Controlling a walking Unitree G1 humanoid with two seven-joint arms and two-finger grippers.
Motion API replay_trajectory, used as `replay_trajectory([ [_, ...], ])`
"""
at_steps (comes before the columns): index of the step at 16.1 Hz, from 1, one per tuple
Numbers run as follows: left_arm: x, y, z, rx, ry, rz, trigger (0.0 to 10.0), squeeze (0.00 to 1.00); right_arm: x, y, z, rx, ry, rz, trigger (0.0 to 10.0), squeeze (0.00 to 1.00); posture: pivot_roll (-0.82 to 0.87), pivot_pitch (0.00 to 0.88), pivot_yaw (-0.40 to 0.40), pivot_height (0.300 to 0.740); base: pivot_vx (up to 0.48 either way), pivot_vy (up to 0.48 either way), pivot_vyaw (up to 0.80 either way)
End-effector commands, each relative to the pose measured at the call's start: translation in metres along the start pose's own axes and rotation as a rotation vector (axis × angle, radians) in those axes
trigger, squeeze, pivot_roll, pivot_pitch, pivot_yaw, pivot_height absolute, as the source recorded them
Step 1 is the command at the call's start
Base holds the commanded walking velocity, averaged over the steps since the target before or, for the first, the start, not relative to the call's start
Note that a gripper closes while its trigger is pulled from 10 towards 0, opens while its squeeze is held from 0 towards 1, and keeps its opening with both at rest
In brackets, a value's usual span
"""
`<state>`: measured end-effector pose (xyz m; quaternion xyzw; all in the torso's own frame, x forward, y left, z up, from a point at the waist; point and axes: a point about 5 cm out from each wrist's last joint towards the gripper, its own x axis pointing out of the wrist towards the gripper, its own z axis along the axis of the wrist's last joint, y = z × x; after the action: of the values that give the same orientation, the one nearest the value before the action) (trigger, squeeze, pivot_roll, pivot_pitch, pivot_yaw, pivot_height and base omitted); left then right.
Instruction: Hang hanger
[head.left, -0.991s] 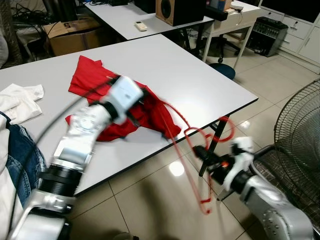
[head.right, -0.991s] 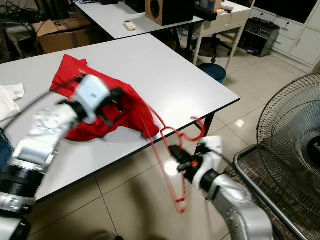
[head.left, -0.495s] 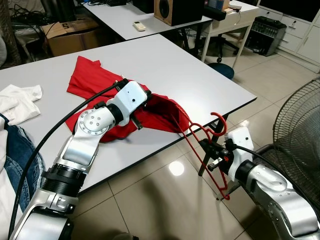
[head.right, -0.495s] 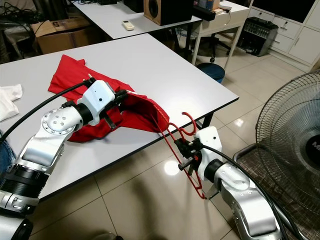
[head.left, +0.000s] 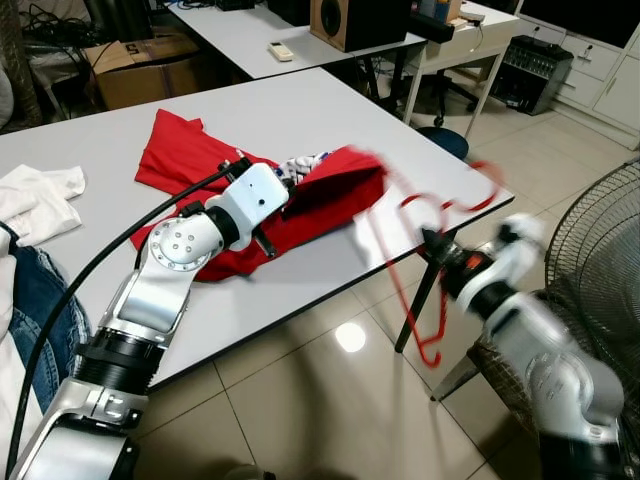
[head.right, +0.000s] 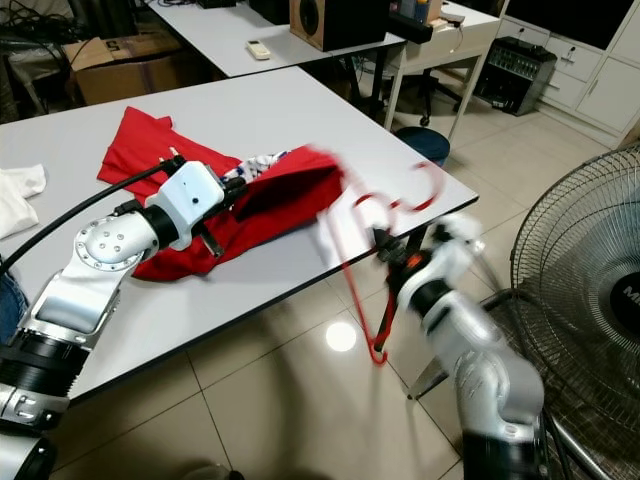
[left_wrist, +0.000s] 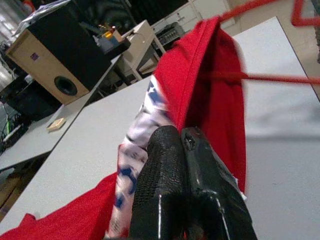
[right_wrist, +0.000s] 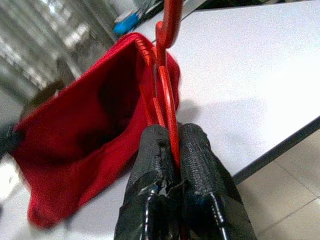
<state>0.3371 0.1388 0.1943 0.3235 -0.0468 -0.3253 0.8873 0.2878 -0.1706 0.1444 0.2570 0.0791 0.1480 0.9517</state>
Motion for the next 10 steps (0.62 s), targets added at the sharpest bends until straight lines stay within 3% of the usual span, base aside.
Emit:
replay_trajectory([
  [1, 0.002, -0.005, 0.003, 0.025, -0.004, -0.047, 0.0, 0.0, 0.002, -0.005, 0.002, 0.074, -0.003, -0.006, 10.0, 0.0, -0.04, 0.011, -0.006, 0.74, 0.0, 0.0, 0.0],
  [3, 0.006, -0.02, 0.002, 0.02, -0.003, -0.139, 0.0, 0.0, 0.016, 0.012, -0.007, 0.164, 0.065, 0.112, 10.0, 0.0, -0.04, 0.006, 0.0, 0.74, 0.0, 0.0, 0.0],
  [5, 0.008, -0.03, 0.004, 0.02, -0.017, -0.195, 0.0, 0.0, 0.029, 0.022, -0.01, 0.243, 0.066, 0.16, 10.0, 0.0, -0.03, 0.007, 0.006, 0.74, 0.0, 0.0, 0.0],
  [7, 0.005, -0.038, 0.009, 0.033, -0.055, -0.308, 0.0, 0.0, 0.045, 0.026, 0.0, 0.351, -0.014, 0.184, 10.0, 0.0, -0.02, 0.01, 0.01, 0.74, 0.0, 0.0, 0.0],
  [8, 0.004, -0.039, 0.01, 0.038, -0.059, -0.321, 0.0, 0.0, 0.048, 0.026, 0.002, 0.362, -0.031, 0.181, 10.0, 0.0, -0.02, 0.011, 0.01, 0.74, 0.0, 0.0, 0.0],
  [10, -0.006, -0.039, 0.011, 0.037, -0.059, -0.415, 0.0, 0.0, 0.062, 0.016, 0.018, 0.432, -0.153, 0.134, 10.0, 0.0, -0.02, 0.017, 0.012, 0.74, 0.0, 0.0, 0.0],
])
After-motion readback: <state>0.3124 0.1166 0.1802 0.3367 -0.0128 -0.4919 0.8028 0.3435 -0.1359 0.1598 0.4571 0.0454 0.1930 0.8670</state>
